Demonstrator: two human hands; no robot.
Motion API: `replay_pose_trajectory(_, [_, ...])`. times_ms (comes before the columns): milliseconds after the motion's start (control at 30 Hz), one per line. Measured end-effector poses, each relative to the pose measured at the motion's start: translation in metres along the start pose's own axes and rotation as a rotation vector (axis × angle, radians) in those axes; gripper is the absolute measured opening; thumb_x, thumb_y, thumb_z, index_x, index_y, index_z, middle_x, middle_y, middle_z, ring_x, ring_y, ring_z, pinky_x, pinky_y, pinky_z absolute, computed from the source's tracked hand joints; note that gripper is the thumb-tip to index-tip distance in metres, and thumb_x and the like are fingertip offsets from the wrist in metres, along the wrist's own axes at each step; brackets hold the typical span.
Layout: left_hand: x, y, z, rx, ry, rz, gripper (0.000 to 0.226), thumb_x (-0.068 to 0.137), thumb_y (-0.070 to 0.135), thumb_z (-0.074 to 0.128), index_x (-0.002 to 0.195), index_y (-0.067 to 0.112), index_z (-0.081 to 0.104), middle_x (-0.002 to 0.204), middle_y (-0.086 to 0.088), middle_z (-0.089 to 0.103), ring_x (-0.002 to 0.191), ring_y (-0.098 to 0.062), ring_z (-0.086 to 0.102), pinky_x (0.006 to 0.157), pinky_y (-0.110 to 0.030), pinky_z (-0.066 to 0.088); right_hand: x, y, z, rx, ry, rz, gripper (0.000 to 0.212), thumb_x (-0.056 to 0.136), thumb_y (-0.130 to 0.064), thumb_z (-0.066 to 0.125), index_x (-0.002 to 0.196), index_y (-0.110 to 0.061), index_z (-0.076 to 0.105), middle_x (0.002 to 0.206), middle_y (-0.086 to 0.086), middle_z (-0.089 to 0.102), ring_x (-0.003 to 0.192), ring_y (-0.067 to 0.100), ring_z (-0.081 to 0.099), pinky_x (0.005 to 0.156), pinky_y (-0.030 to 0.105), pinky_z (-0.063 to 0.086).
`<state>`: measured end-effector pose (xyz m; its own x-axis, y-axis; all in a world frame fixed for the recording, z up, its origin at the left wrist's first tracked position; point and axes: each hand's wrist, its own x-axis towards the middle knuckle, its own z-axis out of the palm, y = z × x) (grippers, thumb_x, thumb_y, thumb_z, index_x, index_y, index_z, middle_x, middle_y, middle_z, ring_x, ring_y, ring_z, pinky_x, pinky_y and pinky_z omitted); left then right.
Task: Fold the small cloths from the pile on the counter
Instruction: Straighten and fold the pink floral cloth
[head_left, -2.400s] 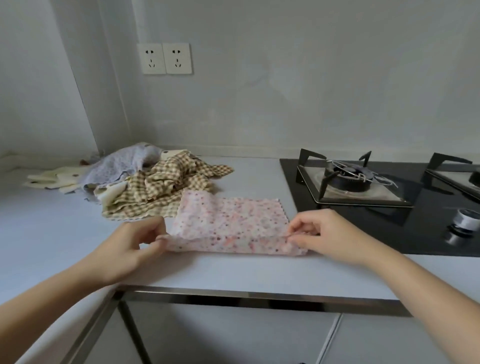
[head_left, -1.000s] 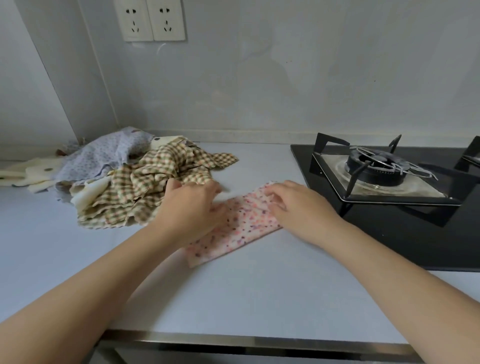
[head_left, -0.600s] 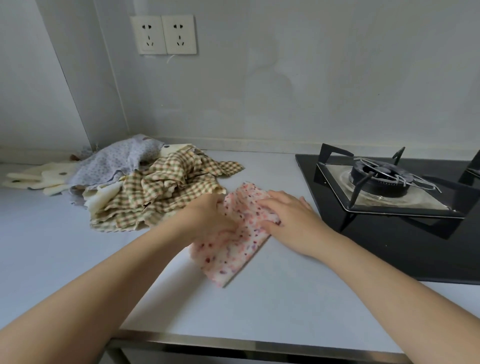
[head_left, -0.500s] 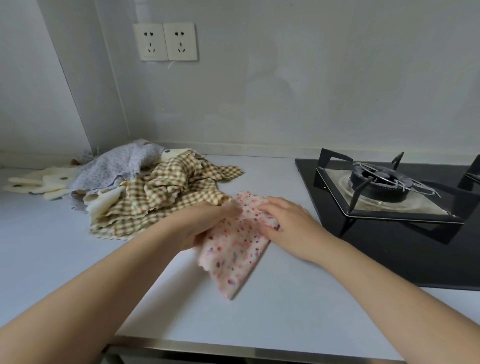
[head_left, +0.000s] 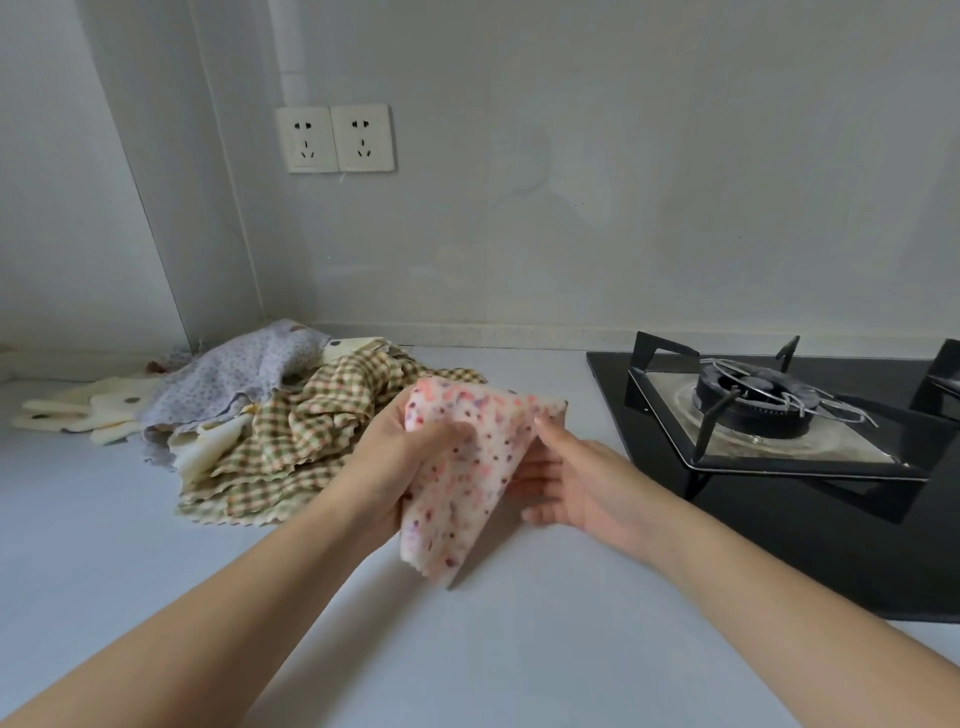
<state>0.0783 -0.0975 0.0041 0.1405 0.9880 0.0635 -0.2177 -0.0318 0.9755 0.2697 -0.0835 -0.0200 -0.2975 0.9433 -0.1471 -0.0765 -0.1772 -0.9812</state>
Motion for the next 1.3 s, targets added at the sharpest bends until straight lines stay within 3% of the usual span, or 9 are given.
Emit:
replay_pose_trajectory(67, [0.001,-0.003,0.002,-0.025,-0.007,0.023,0.039,0.080,-0.005,0.068,0.112,0.015,0.059,0.098,-0.013,0.071,0.084,-0.027,0.070,0.068,-0.038,0.058,0.002,0.001,0.000,0.126,-0.020,-0.140,0.028,0.084,-0.032,0.062,0.098,-0.009,0.068,0.099,0.010,0.070,0.092,0.023,0.065,0.081,0.040,0.051])
replay_pose_trajectory(167, [0.004,-0.002,0.001,-0.104,-0.035,-0.041,0.042,0.073,0.007,0.075,0.112,0.012,0.062,0.104,-0.015,0.071,0.091,-0.028,0.070,0.076,-0.039,0.059,0.002,-0.004,-0.002,0.190,0.056,-0.257,0.011,0.091,-0.014,0.056,0.093,-0.010,0.066,0.089,0.007,0.073,0.083,0.019,0.068,0.068,0.029,0.055])
replay_pose_trajectory(400, [0.003,0.003,-0.002,-0.059,-0.108,-0.222,0.053,0.072,0.025,0.073,0.118,0.002,0.061,0.114,-0.014,0.069,0.102,-0.026,0.068,0.087,-0.037,0.055,-0.001,-0.007,-0.006,0.191,0.078,-0.221,0.020,0.097,-0.021,0.052,0.103,-0.012,0.069,0.102,0.009,0.072,0.092,0.020,0.068,0.088,0.038,0.050])
replay_pose_trajectory(500, [0.004,0.002,-0.002,-0.049,-0.120,-0.163,0.037,0.074,0.023,0.066,0.107,0.006,0.062,0.101,-0.013,0.072,0.085,-0.023,0.070,0.078,-0.033,0.058,-0.006,-0.008,-0.007,0.129,-0.031,-0.195,0.035,0.084,-0.026,0.063,0.114,-0.010,0.066,0.109,0.009,0.072,0.098,0.022,0.069,0.085,0.034,0.055])
replay_pose_trajectory(633, [0.007,-0.003,-0.009,0.002,-0.124,-0.145,0.029,0.076,0.024,0.066,0.099,0.006,0.070,0.110,-0.020,0.069,0.100,-0.031,0.062,0.100,-0.046,0.045,-0.008,-0.008,-0.007,-0.005,-0.009,-0.219,0.019,0.090,-0.009,0.061,0.108,-0.011,0.067,0.101,0.006,0.075,0.089,0.018,0.072,0.070,0.025,0.056])
replay_pose_trajectory(900, [0.011,0.003,-0.025,0.136,-0.179,0.238,0.024,0.076,0.009,0.051,0.068,0.016,0.073,0.075,-0.005,0.070,0.069,-0.017,0.062,0.063,-0.026,0.051,-0.010,-0.018,-0.018,0.116,-0.063,-0.384,0.056,0.091,0.013,0.036,0.069,-0.018,0.078,0.076,0.002,0.072,0.074,0.013,0.069,0.070,0.026,0.057])
replay_pose_trajectory(1033, [0.009,0.004,-0.027,0.291,-0.172,0.365,0.032,0.075,0.032,0.054,0.061,0.006,0.067,0.068,-0.005,0.067,0.065,-0.019,0.059,0.065,-0.031,0.047,-0.010,-0.015,-0.023,-0.127,-0.102,-0.526,0.036,0.080,-0.003,0.041,0.064,-0.008,0.072,0.074,0.006,0.063,0.078,0.016,0.058,0.071,0.022,0.046])
replay_pose_trajectory(1200, [0.014,-0.001,-0.023,0.467,-0.036,0.546,0.021,0.072,0.037,0.071,0.068,0.019,0.063,0.070,-0.010,0.064,0.062,-0.017,0.054,0.061,-0.027,0.045,-0.005,-0.010,-0.020,-0.269,0.075,-0.707,0.005,0.082,-0.005,0.063,0.081,-0.010,0.064,0.074,-0.008,0.065,0.076,0.007,0.061,0.074,0.022,0.051])
replay_pose_trajectory(1300, [0.019,-0.003,-0.026,0.450,-0.062,0.516,0.032,0.064,0.034,0.078,0.088,0.032,0.057,0.077,0.005,0.060,0.065,-0.019,0.053,0.061,-0.037,0.050,-0.004,-0.008,-0.017,-0.219,0.099,-0.738,0.036,0.076,-0.002,0.069,0.103,-0.022,0.058,0.087,-0.004,0.068,0.086,0.014,0.065,0.080,0.031,0.056])
